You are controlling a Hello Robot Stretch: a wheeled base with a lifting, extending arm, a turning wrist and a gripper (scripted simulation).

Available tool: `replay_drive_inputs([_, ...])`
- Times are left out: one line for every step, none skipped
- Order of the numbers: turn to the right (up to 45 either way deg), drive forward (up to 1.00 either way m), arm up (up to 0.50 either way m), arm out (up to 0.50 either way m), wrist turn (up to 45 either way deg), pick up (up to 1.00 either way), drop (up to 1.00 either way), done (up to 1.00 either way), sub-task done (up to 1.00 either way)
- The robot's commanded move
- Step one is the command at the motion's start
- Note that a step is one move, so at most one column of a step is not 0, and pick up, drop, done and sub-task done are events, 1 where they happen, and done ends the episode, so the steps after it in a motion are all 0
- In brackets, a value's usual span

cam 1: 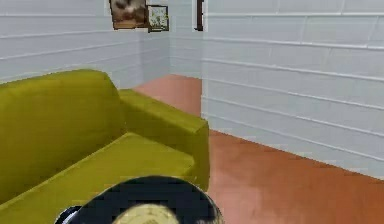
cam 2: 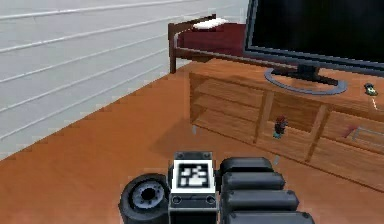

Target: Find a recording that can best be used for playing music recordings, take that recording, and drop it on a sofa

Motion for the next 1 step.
replay_drive_inputs([-3.0, 0.0, 0.0, 0.0, 0.0, 0.0, 0.0, 0.0, 0.0])
